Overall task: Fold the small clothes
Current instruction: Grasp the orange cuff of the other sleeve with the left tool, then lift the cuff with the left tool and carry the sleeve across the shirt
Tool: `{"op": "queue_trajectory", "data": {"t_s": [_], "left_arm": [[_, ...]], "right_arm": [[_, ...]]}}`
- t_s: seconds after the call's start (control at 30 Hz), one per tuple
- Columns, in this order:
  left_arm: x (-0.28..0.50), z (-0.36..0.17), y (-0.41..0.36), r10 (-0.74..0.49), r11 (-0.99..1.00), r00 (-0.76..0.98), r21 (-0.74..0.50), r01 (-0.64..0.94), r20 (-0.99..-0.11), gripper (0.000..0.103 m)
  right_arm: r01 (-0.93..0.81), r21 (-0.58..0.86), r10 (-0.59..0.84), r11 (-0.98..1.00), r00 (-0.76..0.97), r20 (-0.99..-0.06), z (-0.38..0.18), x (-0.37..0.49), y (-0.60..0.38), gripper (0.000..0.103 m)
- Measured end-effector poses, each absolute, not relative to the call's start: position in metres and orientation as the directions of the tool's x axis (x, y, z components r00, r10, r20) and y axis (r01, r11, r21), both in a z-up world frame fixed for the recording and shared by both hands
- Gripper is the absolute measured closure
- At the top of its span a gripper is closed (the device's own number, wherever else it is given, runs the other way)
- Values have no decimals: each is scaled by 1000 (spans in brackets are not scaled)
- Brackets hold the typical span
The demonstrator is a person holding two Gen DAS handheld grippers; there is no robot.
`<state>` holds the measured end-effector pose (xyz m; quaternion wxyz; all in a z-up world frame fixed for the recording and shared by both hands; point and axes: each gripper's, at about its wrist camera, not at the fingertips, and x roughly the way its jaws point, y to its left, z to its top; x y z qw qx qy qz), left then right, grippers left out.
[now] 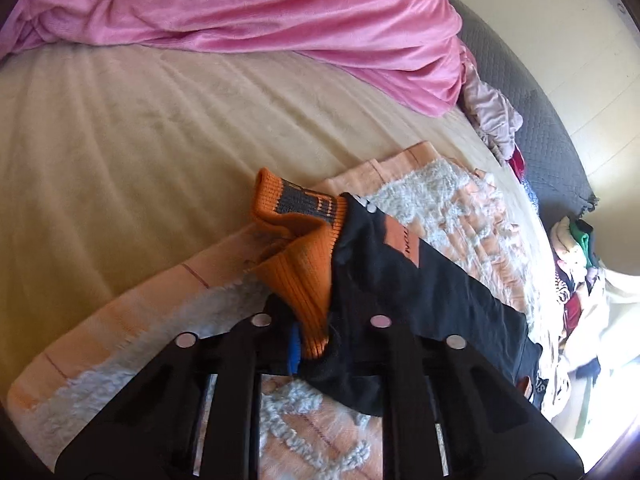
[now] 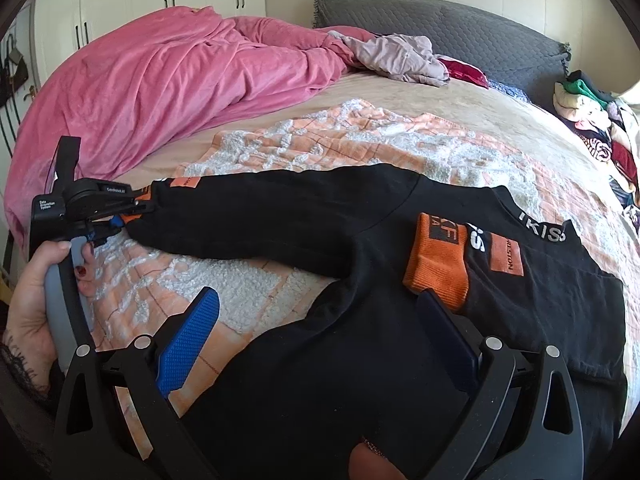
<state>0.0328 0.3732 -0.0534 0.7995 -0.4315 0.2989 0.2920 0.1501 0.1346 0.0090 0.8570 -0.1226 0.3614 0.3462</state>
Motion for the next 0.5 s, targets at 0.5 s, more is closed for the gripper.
{"op": "queue_trajectory", "data": {"t_s": [0.5], "left_arm": [[44,7,327,206,653,785,-516,-555,-584,99]], "right_arm": [[-583,88,456,808,522,-721,4,173,83,4]]}}
